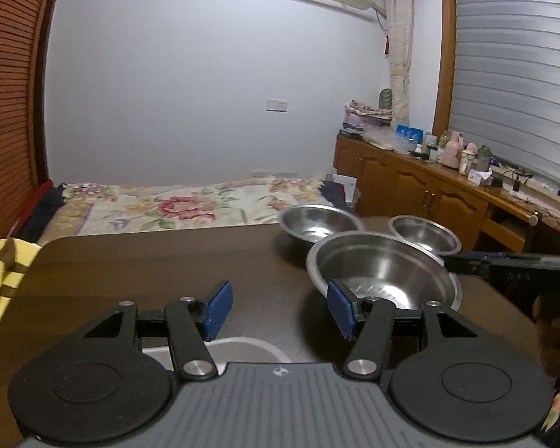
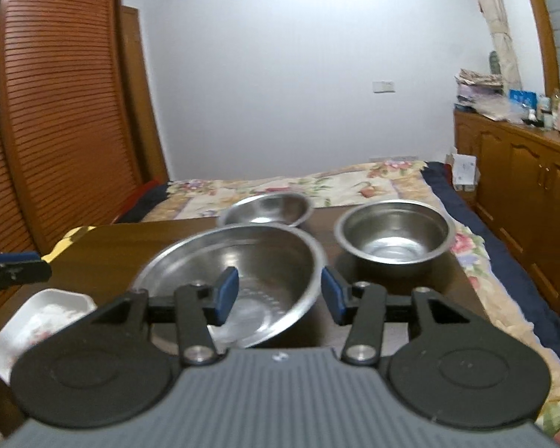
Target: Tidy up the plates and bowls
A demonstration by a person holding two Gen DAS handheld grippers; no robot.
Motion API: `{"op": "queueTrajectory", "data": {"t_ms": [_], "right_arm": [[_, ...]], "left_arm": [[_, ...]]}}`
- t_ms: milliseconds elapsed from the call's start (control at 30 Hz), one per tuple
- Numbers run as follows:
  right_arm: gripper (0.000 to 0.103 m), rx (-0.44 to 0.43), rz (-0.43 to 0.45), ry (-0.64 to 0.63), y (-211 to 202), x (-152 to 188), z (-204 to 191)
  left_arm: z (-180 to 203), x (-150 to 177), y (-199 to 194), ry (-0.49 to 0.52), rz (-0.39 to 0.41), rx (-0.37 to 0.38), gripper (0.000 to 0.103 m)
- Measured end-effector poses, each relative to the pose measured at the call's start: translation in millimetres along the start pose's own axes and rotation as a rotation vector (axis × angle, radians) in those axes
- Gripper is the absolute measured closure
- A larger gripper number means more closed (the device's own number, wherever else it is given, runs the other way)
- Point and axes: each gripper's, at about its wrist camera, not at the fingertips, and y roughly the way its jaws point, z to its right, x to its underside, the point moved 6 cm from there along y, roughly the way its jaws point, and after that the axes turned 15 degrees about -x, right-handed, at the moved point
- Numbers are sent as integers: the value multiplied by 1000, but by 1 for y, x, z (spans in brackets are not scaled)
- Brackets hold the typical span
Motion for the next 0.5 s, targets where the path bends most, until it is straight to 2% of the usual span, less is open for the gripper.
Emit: {"op": "queueTrajectory", "data": {"t_ms": [267, 500], "right_arm": [[52, -54, -5, 82, 21, 7, 27], [52, -143, -23, 131, 31, 11, 32]], "left_arm": [[33, -3, 32, -33, -75, 48, 47], [45, 0, 51, -51, -128, 39, 56]]}}
